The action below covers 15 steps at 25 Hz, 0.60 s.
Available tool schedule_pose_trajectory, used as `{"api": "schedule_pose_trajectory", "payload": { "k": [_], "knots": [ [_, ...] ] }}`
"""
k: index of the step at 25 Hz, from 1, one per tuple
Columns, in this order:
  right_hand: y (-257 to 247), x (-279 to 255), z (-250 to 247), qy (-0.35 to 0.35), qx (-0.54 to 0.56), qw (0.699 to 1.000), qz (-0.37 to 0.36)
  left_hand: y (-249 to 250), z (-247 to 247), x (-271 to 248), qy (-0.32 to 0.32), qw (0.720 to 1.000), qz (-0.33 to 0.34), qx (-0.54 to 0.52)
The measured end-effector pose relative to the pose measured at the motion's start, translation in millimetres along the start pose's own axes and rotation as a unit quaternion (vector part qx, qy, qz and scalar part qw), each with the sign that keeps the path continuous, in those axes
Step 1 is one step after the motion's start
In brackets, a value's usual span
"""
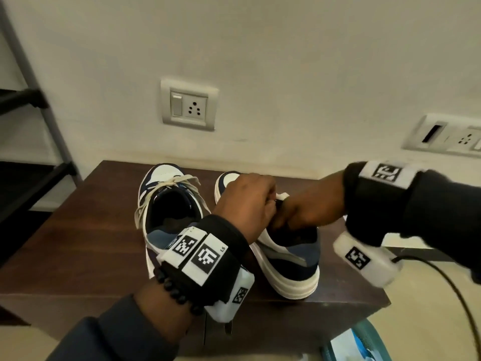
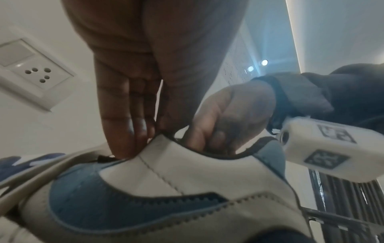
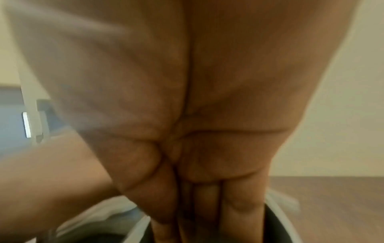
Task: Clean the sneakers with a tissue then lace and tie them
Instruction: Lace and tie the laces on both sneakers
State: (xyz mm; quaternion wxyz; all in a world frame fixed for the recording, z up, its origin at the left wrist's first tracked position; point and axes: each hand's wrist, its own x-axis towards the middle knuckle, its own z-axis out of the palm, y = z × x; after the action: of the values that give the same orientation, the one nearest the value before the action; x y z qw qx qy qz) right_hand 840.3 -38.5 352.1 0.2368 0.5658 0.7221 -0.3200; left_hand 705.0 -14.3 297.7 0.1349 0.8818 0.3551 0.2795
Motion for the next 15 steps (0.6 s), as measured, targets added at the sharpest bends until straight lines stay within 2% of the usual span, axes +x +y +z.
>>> {"api": "schedule_pose_trajectory", "payload": {
  "k": [1,3,7,11,15],
  "knots": [
    [4,-16,-5,0.002,0.061,0.998,-0.023,1,0,-1,0.0,1.0,-0.003,0.005],
    [4,-44,-15,0.065,0.155,0.985,-0.033,4,-2,-1,-0.014,1.0,-0.016,0.022],
    [3,-60,-11,0.215,0.162,0.962,-0.045,8,-25,1,-0.009,0.998,-0.059,0.025],
    [4,-65,8,0.384,0.216,0.895,-0.066,15,-55,-13,0.024,0.994,-0.101,0.027],
    [-3,-65,33,0.483,0.256,0.834,-0.076,30,-79,-36,0.027,0.989,-0.137,0.046]
  ]
}}
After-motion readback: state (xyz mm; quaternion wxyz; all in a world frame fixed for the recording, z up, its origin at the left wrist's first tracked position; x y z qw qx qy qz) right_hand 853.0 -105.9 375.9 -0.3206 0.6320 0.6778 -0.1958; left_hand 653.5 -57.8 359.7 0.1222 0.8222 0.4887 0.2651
